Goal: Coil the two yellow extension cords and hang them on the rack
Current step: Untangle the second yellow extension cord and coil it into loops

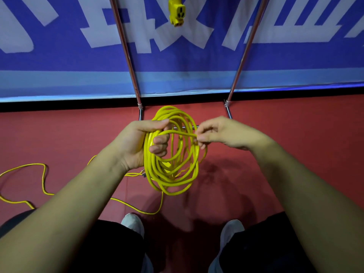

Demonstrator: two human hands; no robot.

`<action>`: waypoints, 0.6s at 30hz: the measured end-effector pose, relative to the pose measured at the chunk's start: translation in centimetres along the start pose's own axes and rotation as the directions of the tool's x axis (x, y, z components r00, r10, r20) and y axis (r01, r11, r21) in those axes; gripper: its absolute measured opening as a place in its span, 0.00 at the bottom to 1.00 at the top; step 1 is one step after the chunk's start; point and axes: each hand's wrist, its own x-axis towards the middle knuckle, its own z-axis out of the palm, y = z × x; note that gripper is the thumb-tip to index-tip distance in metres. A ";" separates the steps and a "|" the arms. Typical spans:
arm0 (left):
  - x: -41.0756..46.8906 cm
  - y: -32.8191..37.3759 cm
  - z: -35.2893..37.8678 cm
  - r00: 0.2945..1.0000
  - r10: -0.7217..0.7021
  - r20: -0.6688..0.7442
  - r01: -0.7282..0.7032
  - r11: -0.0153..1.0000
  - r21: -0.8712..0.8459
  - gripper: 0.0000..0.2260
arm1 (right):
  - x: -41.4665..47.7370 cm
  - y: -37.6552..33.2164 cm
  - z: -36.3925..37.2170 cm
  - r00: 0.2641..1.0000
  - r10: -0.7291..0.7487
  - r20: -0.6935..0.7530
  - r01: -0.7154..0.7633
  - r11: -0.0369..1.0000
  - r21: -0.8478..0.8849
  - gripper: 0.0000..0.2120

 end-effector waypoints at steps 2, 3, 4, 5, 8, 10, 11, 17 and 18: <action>-0.1 0.1 -0.2 0.998 -0.003 -0.055 0.006 0.999 0.054 0.07 | -0.1 0.7 -0.2 0.999 0.032 0.008 -0.032 0.999 0.018 0.03; -0.1 0.1 -0.2 0.996 -0.007 -0.087 0.015 0.996 0.087 0.08 | 0.0 0.8 -0.3 0.999 0.026 -0.033 -0.024 0.998 0.056 0.03; -0.2 0.1 -0.3 0.993 -0.009 -0.116 0.023 0.993 0.117 0.09 | 0.0 0.5 -0.3 0.997 0.014 -0.081 -0.006 0.995 0.104 0.04; -0.2 0.0 -0.6 0.991 -0.012 -0.134 0.031 0.990 0.140 0.10 | 0.0 0.1 -0.4 0.993 0.000 -0.120 0.018 0.988 0.151 0.04; -0.6 -0.2 -1.1 0.993 -0.033 -0.117 0.051 0.987 0.150 0.06 | -0.2 -1.5 -0.5 0.987 -0.035 -0.156 0.062 0.984 0.168 0.06; -0.6 -0.5 -1.0 0.995 -0.033 -0.096 0.049 0.985 0.168 0.05 | -0.4 -3.1 0.4 0.989 -0.075 -0.129 0.078 0.997 0.021 0.05; -0.6 -0.7 -0.9 0.995 -0.033 -0.097 0.050 0.983 0.175 0.06 | -0.5 -3.8 1.0 0.989 -0.103 -0.111 0.095 0.993 -0.073 0.05; -0.6 -0.3 -0.4 0.997 -0.015 -0.070 0.025 0.989 0.145 0.06 | 0.4 -3.8 2.3 0.989 -0.102 -0.106 0.083 0.981 -0.174 0.12; -0.8 0.0 -0.6 0.997 0.008 -0.072 0.001 0.993 0.121 0.06 | 0.5 -2.8 1.7 0.997 -0.052 -0.058 0.038 0.977 -0.211 0.13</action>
